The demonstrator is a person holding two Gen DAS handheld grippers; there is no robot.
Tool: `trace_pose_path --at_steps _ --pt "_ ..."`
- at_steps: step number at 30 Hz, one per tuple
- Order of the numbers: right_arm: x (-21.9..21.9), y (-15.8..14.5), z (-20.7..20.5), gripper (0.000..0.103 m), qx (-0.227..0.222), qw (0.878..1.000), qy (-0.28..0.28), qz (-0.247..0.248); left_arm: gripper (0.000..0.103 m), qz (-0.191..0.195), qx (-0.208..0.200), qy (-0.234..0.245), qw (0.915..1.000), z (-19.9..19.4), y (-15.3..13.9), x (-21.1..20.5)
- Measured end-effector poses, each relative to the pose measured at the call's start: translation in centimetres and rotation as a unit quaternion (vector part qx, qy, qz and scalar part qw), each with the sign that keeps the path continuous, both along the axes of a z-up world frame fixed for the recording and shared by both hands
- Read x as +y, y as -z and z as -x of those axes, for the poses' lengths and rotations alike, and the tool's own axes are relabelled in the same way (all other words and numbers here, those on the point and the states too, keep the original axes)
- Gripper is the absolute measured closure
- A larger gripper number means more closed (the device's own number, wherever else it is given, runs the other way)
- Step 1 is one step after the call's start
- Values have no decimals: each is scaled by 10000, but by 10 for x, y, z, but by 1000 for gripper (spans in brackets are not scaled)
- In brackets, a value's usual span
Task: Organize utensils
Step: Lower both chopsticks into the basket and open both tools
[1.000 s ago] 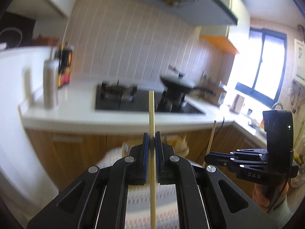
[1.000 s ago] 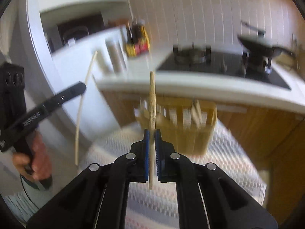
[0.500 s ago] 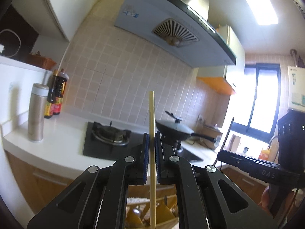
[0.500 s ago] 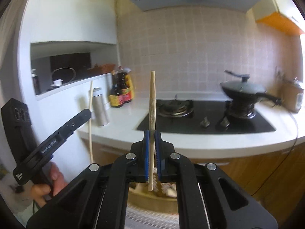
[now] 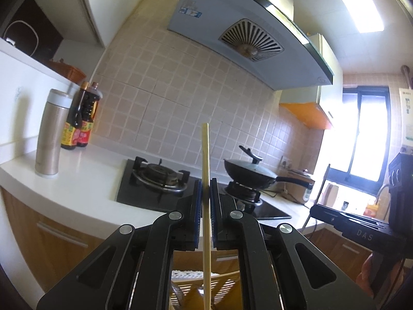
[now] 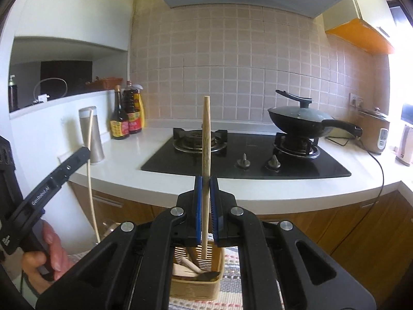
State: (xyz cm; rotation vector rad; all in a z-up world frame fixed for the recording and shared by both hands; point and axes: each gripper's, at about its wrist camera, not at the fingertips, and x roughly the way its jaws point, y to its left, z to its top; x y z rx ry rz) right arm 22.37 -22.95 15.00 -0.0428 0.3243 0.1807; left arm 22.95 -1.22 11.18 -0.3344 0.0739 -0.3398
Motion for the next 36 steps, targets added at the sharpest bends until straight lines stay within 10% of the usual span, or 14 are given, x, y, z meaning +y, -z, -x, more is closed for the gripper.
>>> trace_pose_path --at_steps 32,36 --pt "2 31 1 98 116 9998 46 159 98 8 59 -146 9999 -12 30 4" --pt "-6 29 10 95 275 9996 -81 -31 62 111 203 -31 9997 -3 29 12"
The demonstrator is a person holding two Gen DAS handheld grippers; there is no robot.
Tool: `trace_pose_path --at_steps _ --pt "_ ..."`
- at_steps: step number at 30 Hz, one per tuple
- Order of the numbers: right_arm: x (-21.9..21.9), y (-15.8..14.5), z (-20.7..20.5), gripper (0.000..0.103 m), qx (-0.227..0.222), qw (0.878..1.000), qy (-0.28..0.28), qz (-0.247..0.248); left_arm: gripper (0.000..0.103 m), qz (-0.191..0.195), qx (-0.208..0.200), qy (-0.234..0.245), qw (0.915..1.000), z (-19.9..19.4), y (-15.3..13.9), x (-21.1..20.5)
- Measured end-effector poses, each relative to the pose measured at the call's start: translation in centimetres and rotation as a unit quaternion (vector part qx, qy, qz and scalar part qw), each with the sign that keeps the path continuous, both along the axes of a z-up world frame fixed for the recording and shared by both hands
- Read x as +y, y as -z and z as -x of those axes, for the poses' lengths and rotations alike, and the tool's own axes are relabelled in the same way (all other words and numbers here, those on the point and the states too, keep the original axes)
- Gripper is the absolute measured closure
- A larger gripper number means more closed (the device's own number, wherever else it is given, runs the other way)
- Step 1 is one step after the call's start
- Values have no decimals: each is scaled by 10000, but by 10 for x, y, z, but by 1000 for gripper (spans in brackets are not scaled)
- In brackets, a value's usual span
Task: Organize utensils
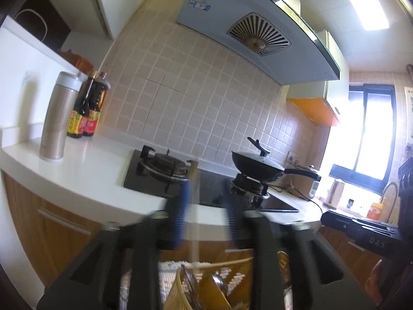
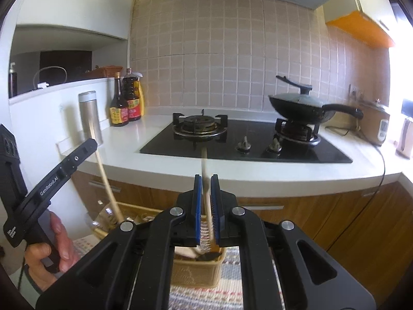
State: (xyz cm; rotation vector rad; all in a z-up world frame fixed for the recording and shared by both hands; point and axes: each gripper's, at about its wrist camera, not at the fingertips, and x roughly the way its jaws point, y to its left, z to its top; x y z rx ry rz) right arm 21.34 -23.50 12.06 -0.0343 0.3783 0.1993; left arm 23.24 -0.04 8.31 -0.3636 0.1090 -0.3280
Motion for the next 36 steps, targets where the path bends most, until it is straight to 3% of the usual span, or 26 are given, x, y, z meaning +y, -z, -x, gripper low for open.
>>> trace_pose_path --at_steps 3,4,6,8,13,17,25,31,36 --pt "-8 -1 11 92 195 9995 -92 -218 50 26 132 203 9997 14 -6 9" --pt "-11 -1 15 90 228 9993 -117 -288 40 38 173 269 9995 18 -8 10" --pt "-15 -1 26 79 343 9982 -250 -416 27 86 244 402 9989 32 -14 18" --pt "-20 -1 44 40 397 9971 -285 -576 23 86 323 510 9981 45 -20 23" --pt "-28 -6 97 38 383 9936 -519 -929 16 223 546 868 9945 86 -36 37" --pt "-37 -18 144 38 405 9888 -796 -1198 16 91 858 868 9925 115 -40 37" --pt "-69 -19 220 26 202 9728 -1153 -2000 16 -75 1291 954 9870 161 -12 23" --pt "-65 21 227 14 -28 9836 -569 -1710 16 -349 1470 837 9850 179 33 2" --pt "-45 83 212 9 -236 9902 -21 -1374 15 -680 1575 570 9835 179 80 -19"
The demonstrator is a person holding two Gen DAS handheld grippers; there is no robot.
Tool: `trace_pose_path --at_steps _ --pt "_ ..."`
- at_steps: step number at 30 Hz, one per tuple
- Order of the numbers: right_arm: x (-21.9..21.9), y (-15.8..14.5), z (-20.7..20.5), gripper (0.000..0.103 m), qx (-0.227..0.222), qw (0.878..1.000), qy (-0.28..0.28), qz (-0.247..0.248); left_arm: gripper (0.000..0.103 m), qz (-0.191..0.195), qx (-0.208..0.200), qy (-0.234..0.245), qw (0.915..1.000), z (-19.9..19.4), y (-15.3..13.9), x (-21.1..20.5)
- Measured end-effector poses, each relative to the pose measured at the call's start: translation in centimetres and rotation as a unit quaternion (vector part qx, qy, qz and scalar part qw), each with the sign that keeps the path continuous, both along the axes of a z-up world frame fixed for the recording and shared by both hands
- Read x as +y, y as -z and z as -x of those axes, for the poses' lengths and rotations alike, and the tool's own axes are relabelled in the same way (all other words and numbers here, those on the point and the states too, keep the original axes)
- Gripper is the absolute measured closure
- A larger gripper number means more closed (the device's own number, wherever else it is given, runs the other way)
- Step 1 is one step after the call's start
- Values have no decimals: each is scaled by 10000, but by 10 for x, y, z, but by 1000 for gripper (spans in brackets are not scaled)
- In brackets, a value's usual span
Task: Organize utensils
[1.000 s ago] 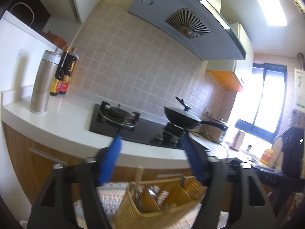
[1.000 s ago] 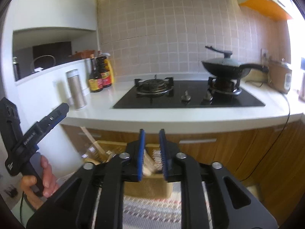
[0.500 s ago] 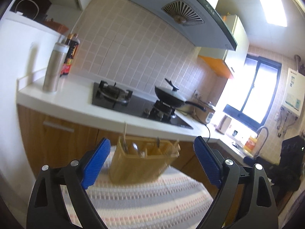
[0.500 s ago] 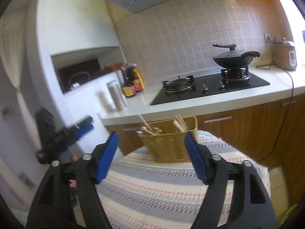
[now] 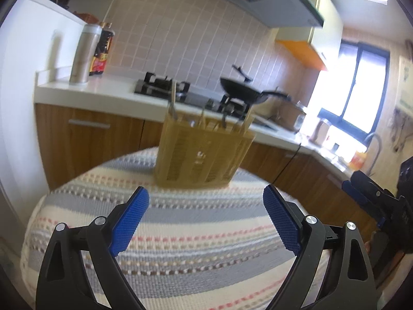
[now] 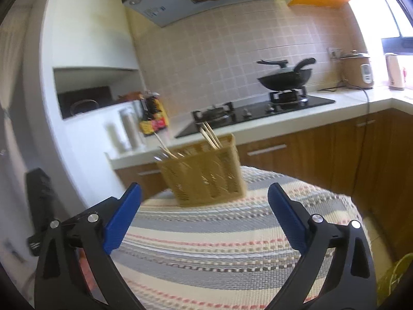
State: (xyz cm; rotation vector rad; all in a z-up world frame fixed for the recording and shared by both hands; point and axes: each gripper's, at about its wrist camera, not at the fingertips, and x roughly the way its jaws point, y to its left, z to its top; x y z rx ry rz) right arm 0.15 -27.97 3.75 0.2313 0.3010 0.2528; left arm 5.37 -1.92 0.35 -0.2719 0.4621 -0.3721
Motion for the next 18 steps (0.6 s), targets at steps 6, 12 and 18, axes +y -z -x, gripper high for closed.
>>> trace_pose_path --at_steps 6,12,18 --pt "24 30 -6 8 -344 9936 712 802 15 -81 153 -225 9996 -7 41 -9" --pt "19 46 -12 8 -308 9919 935 798 15 -242 -290 -527 9979 7 39 -11" --pt "18 54 -18 8 -153 9923 902 838 15 -550 -707 -1088 9900 25 29 -12"
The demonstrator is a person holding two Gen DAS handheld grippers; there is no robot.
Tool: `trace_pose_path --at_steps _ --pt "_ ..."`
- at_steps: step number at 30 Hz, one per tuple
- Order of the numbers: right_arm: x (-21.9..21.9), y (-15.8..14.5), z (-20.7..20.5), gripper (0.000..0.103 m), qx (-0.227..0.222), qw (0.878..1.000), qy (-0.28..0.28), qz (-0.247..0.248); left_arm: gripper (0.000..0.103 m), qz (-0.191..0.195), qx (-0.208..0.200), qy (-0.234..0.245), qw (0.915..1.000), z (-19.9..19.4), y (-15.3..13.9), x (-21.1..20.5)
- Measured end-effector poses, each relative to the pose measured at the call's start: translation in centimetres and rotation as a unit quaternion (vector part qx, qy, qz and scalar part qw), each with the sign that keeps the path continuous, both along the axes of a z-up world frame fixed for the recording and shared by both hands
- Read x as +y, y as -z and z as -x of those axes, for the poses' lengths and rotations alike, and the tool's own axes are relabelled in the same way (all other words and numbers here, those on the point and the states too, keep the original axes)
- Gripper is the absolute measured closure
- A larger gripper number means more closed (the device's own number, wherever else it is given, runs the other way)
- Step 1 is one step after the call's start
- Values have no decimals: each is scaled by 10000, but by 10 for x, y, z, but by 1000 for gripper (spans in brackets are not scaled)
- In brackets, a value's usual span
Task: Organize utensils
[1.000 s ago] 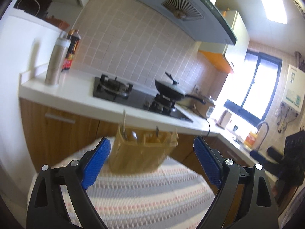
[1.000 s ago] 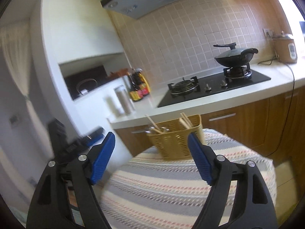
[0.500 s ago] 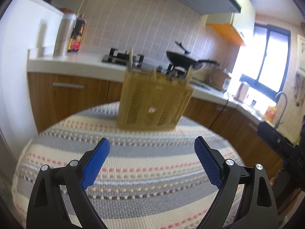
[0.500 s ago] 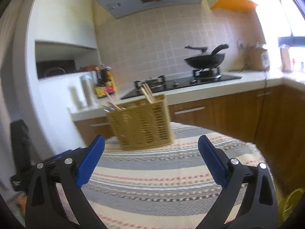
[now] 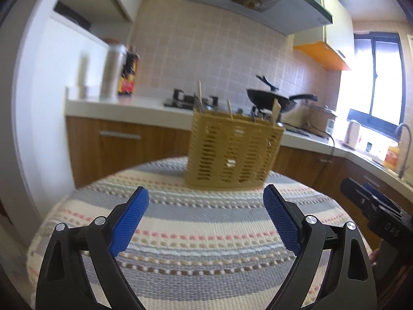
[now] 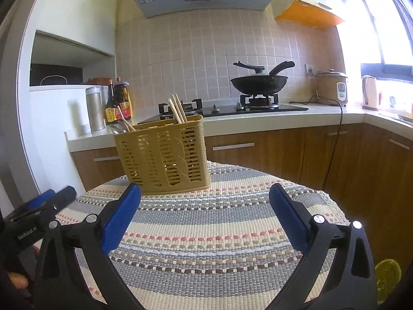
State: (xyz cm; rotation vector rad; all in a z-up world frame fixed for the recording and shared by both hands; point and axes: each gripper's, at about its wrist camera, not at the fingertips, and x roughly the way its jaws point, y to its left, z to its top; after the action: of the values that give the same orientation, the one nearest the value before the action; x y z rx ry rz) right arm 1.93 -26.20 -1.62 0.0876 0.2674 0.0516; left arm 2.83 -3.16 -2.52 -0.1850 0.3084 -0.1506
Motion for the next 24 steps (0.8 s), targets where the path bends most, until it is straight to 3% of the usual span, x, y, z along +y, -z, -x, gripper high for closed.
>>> trace_pose_path --at_steps 6,24 --pt "11 2 2 8 -29 9997 -53 240 14 -228 -417 -330 9983 16 -10 -1" --pt "18 6 -4 8 131 9990 -252 353 13 -677 -396 -708 9944 15 -13 -9"
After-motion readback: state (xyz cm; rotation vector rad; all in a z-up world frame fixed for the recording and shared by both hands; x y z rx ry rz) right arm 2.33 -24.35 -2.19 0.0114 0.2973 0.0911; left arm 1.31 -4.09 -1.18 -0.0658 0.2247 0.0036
